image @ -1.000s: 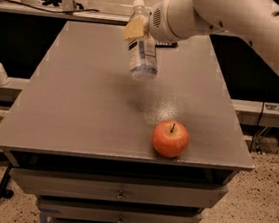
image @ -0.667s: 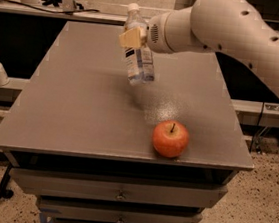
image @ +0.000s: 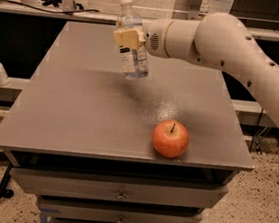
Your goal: Place blue plastic bottle upright
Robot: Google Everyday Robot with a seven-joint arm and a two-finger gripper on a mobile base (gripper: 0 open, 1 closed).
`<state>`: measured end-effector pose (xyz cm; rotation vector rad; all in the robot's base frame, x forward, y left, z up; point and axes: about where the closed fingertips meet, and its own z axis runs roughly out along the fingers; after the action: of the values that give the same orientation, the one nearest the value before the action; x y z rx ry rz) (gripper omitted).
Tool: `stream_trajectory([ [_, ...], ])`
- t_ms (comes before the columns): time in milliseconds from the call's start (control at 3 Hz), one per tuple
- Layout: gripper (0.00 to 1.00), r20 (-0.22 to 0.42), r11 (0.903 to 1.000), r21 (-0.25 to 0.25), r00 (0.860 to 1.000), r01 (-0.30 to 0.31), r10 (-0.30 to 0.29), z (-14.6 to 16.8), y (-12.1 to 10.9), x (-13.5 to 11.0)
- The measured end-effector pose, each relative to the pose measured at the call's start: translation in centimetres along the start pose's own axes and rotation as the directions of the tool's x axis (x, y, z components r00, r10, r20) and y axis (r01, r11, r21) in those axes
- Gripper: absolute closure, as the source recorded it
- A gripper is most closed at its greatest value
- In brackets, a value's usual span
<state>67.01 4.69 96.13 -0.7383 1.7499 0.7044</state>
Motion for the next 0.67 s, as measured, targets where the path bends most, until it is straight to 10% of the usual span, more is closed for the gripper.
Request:
stream_trajectory([
  [333,1.00,0.053,0.9901,-0.066,0.991,0.124,-0.121,0.05,0.31,-0.70],
  [667,1.00,0.098,0.9596,-0.114,0.964,0.257,-0.247,-0.40,0.14,-0.63],
])
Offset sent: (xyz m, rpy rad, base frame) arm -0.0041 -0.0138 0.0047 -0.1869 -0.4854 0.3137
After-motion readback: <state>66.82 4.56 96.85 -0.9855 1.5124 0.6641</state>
